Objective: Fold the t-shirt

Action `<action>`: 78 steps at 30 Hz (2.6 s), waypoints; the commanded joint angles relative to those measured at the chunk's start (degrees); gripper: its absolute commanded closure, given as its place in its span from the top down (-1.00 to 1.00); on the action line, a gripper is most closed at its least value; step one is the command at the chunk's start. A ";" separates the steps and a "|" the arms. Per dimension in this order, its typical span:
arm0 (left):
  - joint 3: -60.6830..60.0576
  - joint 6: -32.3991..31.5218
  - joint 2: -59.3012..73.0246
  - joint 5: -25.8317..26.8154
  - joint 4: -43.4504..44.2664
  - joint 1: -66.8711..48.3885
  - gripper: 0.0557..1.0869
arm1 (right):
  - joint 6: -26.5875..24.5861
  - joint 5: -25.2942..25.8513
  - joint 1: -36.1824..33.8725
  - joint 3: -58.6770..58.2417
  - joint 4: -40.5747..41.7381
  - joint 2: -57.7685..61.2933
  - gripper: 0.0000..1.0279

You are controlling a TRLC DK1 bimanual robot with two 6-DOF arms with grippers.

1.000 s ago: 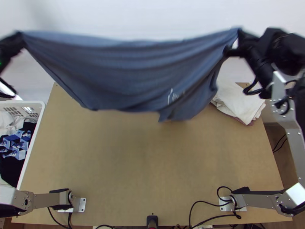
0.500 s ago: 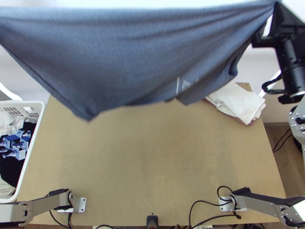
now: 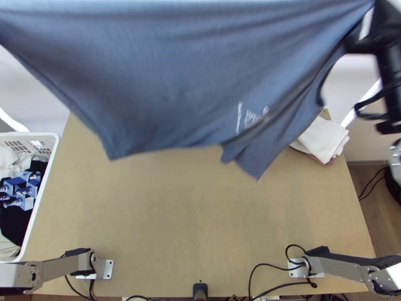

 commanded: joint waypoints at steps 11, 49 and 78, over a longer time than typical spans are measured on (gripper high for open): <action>0.10 0.88 -16.48 -4.38 -1.21 0.79 -0.93 | 0.14 1.25 -0.21 4.97 -7.10 -15.93 -0.94; -93.59 -3.07 -32.48 3.97 18.48 -5.89 -0.93 | 28.97 -10.53 1.46 -80.20 1.78 -32.98 -0.95; -39.45 -5.53 33.97 5.03 18.21 -1.41 0.94 | 31.87 -8.60 -9.17 -41.52 15.40 24.94 0.63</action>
